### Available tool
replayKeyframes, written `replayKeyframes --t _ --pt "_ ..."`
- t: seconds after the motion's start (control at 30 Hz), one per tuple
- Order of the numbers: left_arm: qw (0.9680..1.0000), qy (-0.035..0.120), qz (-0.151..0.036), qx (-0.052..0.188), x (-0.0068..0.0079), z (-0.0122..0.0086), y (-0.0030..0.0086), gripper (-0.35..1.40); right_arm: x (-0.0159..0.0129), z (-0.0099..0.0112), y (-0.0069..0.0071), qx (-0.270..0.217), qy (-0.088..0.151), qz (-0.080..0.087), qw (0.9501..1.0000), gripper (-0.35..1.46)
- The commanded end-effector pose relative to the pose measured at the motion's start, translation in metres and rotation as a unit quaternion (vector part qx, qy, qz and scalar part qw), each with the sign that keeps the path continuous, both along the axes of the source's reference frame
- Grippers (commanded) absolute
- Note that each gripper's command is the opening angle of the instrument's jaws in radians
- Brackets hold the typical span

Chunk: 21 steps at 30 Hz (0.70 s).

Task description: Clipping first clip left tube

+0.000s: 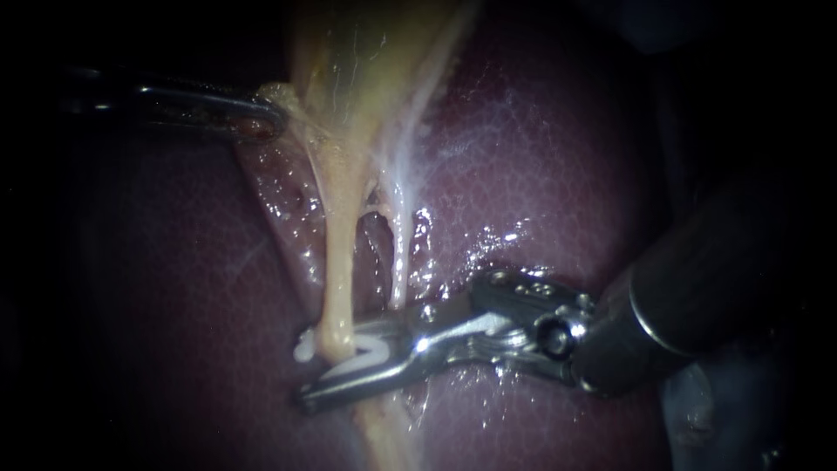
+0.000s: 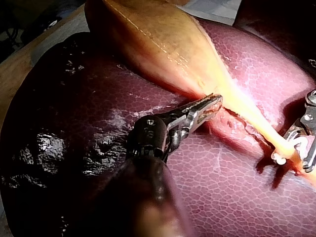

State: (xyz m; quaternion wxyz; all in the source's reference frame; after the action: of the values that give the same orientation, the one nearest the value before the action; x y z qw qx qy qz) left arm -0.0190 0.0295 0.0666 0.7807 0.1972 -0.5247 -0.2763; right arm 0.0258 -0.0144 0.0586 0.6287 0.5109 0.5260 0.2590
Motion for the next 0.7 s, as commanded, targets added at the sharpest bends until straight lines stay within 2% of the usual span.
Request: replayKeyframes --t 0.03,0.37,0.7 --pt "1.0 0.0 0.0 0.0 0.0 0.0 0.0 -0.35 0.0001 0.0 -0.0001 0.005 0.004 0.001 1.0 0.48" --pt "1.0 0.0 0.0 0.0 0.0 0.0 0.0 -0.35 0.0004 0.0002 -0.0003 0.025 0.026 -0.001 0.9993 0.47" --pt "1.0 0.0 0.0 0.0 0.0 0.0 0.0 -0.35 0.0006 0.0006 -0.0009 0.026 0.03 -0.007 0.9992 0.45"
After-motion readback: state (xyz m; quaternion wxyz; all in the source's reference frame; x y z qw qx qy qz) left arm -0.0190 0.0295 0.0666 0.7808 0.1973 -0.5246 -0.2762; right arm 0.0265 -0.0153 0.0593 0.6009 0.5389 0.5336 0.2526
